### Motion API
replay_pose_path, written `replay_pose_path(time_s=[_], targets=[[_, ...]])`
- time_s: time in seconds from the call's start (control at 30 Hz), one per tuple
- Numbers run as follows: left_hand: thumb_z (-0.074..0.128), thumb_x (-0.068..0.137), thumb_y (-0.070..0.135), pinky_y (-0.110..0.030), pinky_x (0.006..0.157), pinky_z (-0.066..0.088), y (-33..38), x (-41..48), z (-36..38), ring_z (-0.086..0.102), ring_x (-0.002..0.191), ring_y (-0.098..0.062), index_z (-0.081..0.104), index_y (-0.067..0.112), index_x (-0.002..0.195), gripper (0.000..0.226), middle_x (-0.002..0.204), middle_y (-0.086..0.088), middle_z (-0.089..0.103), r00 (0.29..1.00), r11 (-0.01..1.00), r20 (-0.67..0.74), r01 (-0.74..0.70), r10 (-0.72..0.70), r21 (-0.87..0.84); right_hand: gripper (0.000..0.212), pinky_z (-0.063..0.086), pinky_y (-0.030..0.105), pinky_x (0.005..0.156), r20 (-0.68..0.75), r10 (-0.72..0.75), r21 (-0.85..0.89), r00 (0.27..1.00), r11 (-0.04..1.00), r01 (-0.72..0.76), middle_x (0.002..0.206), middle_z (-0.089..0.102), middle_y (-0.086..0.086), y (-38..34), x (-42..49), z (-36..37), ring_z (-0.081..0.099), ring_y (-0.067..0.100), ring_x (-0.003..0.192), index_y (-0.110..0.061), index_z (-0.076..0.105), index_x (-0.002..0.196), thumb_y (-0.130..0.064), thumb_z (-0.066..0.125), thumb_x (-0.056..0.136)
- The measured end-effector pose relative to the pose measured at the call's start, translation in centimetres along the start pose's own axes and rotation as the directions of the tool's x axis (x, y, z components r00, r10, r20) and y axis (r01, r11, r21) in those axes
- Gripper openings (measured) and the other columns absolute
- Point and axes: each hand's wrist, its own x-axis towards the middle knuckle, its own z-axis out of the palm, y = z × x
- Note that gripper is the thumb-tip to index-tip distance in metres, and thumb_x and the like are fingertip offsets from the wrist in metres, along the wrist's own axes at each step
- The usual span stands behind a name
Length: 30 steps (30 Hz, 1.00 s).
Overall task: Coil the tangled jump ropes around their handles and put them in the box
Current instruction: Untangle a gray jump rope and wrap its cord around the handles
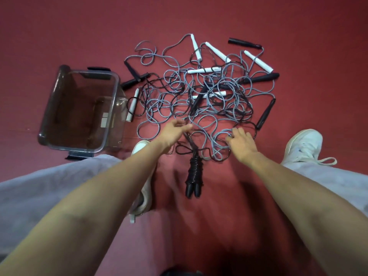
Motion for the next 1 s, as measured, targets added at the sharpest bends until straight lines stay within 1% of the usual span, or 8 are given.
replay_pose_path(time_s=[0.17,0.27,0.37,0.53,0.63,0.77,0.83,1.0], targets=[[0.065,0.091,0.013,-0.022,0.074,0.042,1.0,-1.4,0.1,0.055,0.083,-0.017,0.057,-0.004,0.122,0.036,0.102,-0.013,0.061,0.996,0.958,0.015,-0.094,0.093,0.272,0.012,0.039,0.04,0.086,-0.217,0.005,0.465,0.976,0.88,0.099,0.107,0.058,0.015,0.7,-1.1,-6.0,0.053,0.034,0.104,-0.009,0.05,0.106,-0.017,0.049,0.097],[0.07,0.087,0.012,-0.014,0.092,0.035,3.3,-3.4,0.1,0.052,0.119,-0.017,0.047,0.003,0.138,0.057,0.136,-0.009,0.054,0.969,0.933,0.093,-0.247,0.231,0.262,0.008,0.039,0.035,0.072,-0.257,0.021,0.679,0.966,0.716,0.165,0.086,0.057,0.005,1.2,-2.6,-12.3,0.052,0.025,0.078,-0.018,0.047,0.092,-0.017,0.054,0.095],[0.074,0.083,0.011,-0.011,0.098,0.032,6.7,-6.1,0.5,0.044,0.121,-0.008,0.043,0.009,0.142,0.066,0.136,0.004,0.047,0.906,0.895,0.175,-0.413,0.385,0.169,0.012,0.038,0.026,0.063,-0.341,0.001,0.76,0.94,0.589,0.275,0.074,0.052,-0.004,0.8,-4.8,-18.0,0.046,0.01,0.064,-0.02,0.05,0.086,-0.014,0.058,0.094],[0.065,0.09,0.012,-0.016,0.064,0.044,12.4,-8.9,-1.3,0.055,0.068,-0.001,0.061,0.017,0.094,0.007,0.086,0.002,0.062,0.86,0.852,0.118,-0.509,0.497,0.123,0.025,0.045,0.026,0.068,-0.471,0.042,0.815,0.881,0.404,0.416,0.072,0.058,-0.002,1.1,-8.9,-27.0,0.055,0.011,0.066,-0.024,0.051,0.079,-0.005,0.058,0.093],[0.066,0.09,0.018,-0.012,0.052,0.038,16.0,-10.7,-3.3,0.045,0.049,0.006,0.057,0.013,0.082,0.014,0.068,0.005,0.052,0.826,0.805,0.15,-0.563,0.543,0.187,0.022,0.05,0.035,0.075,-0.502,0.125,0.84,0.856,0.305,0.448,0.075,0.061,0.002,2.3,-10.7,-31.1,0.061,0.013,0.069,-0.021,0.051,0.08,-0.004,0.056,0.095],[0.055,0.098,0.019,-0.024,0.062,0.047,20.4,-12.5,-4.6,0.065,0.075,-0.012,0.054,0.015,0.087,0.012,0.085,-0.006,0.065,0.793,0.758,0.182,-0.609,0.581,0.236,0.018,0.047,0.032,0.067,-0.448,0.184,0.858,0.875,0.365,0.363,0.074,0.061,0.002,3.7,-11.8,-33.2,0.059,0.016,0.068,-0.019,0.05,0.083,-0.007,0.055,0.096],[0.053,0.099,0.016,-0.027,0.059,0.052,22.0,-13.3,-4.9,0.064,0.07,-0.016,0.053,0.012,0.089,0.01,0.083,-0.007,0.063,0.796,0.781,0.19,-0.603,0.575,0.164,0.014,0.047,0.034,0.068,-0.386,0.17,0.871,0.907,0.391,0.297,0.077,0.059,0.004,4.1,-11.8,-33.1,0.058,0.016,0.068,-0.015,0.051,0.097,-0.002,0.055,0.094],[0.061,0.095,0.017,-0.036,0.063,0.055,23.6,-14.2,-4.0,0.061,0.065,-0.019,0.057,0.008,0.088,0.012,0.076,-0.006,0.063,0.787,0.79,0.216,-0.606,0.578,0.092,0.086,0.043,0.036,0.096,-0.316,0.006,0.789,0.949,0.556,0.259,0.127,0.034,0.004,3.9,-11.7,-31.5,0.047,0.019,0.109,-0.025,0.029,0.145,-0.023,0.081,0.076]])
